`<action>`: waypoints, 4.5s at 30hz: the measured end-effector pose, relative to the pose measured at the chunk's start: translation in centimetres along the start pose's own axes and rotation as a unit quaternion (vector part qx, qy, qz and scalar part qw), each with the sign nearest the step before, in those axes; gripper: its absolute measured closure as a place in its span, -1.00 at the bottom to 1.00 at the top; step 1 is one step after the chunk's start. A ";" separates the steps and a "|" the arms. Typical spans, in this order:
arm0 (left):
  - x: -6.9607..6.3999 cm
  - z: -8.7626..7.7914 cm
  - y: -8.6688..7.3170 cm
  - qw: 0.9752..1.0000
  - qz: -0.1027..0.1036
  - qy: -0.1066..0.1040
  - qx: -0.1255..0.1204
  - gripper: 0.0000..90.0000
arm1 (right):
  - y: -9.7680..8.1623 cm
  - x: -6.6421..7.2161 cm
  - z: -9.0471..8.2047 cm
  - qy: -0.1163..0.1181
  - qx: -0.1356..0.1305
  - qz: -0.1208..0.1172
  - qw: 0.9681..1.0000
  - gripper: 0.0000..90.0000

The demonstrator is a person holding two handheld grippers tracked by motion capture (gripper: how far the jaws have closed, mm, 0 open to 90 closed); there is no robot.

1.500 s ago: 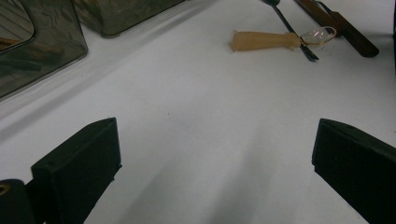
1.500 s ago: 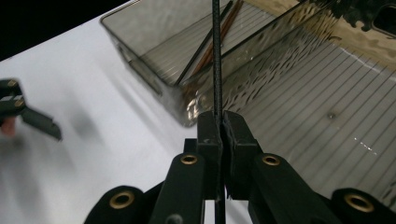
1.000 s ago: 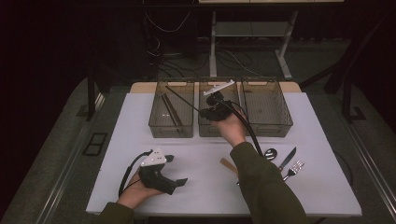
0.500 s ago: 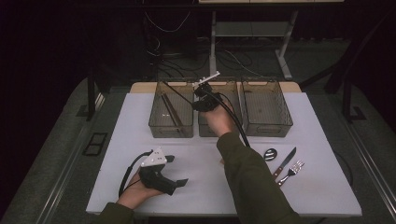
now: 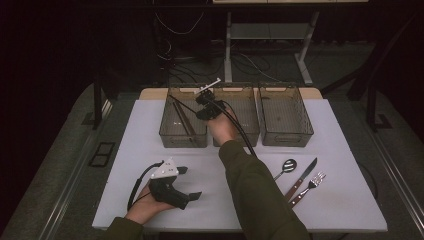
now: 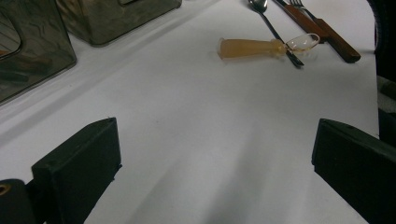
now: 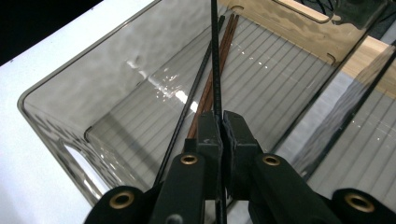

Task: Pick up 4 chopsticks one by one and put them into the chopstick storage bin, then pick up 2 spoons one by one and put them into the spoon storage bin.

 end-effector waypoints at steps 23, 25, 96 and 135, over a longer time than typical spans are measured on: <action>0.5 -0.1 -0.2 1.000 -0.004 0.005 0.000 -0.97 | -1.6 -1.2 -3.2 0.064 -0.073 -0.028 0.995 0.03; 0.7 -0.2 -0.2 1.000 -0.006 0.005 -0.002 -0.97 | -2.2 -1.5 -4.0 0.070 -0.076 -0.033 0.994 -0.02; 0.5 0.0 -0.2 0.999 -0.001 0.038 0.009 -0.82 | -21.3 -2.9 -9.0 0.085 0.026 -0.108 0.990 0.28; 0.9 -0.5 -0.1 0.998 -0.007 0.056 0.013 -0.82 | -21.2 -2.4 -8.6 0.061 0.036 -0.123 0.990 0.63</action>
Point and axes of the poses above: each handheld gripper's, and its own axes: z roughly forward along the jaws, y roughly out of its top, x roughly to its left, the point moved 3 cm from there along z, roughly forward along the jaws, and after that the axes turned 8 degrees about -y, right-handed, at the moved point
